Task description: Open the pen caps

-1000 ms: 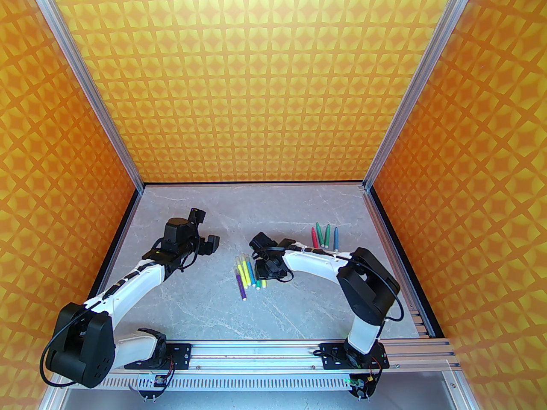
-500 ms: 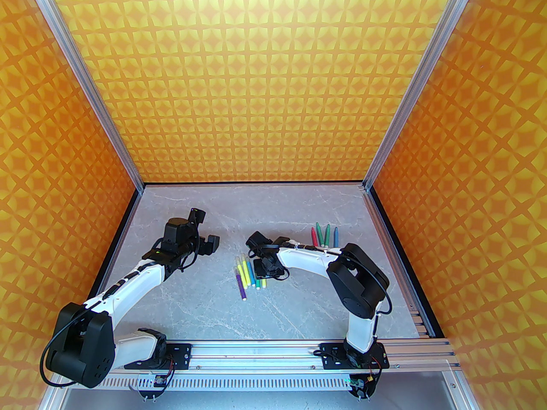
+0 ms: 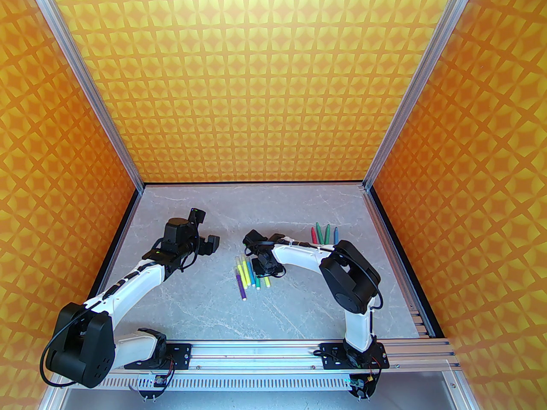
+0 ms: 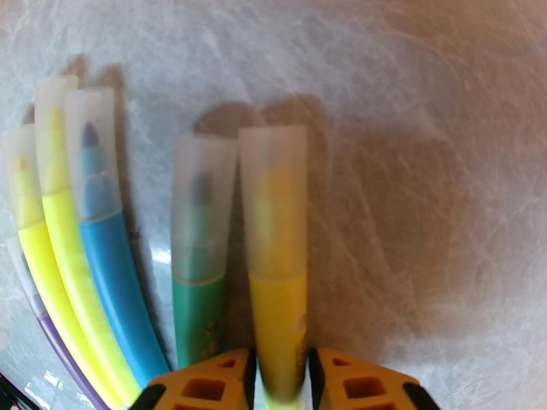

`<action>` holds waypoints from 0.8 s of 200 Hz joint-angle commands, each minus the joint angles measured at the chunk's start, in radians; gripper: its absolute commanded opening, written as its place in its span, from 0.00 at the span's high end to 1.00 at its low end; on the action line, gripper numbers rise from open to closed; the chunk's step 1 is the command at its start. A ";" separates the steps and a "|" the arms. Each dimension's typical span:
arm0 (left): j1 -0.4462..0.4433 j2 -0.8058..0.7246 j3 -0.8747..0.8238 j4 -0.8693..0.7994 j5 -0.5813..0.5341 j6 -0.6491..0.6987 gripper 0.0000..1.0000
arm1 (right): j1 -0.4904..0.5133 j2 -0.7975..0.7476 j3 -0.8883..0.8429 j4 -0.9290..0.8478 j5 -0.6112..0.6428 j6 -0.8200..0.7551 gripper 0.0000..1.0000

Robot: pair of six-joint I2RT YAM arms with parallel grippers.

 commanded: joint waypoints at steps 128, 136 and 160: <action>0.002 -0.016 0.001 0.001 0.135 -0.002 0.06 | -0.018 -0.076 -0.032 0.041 0.072 -0.119 1.00; 0.002 -0.010 0.008 0.002 0.162 -0.010 0.06 | -0.018 -0.105 -0.044 0.058 0.069 -0.131 1.00; 0.002 0.008 0.023 0.008 0.247 -0.037 0.06 | -0.018 -0.200 -0.077 0.113 0.066 -0.175 1.00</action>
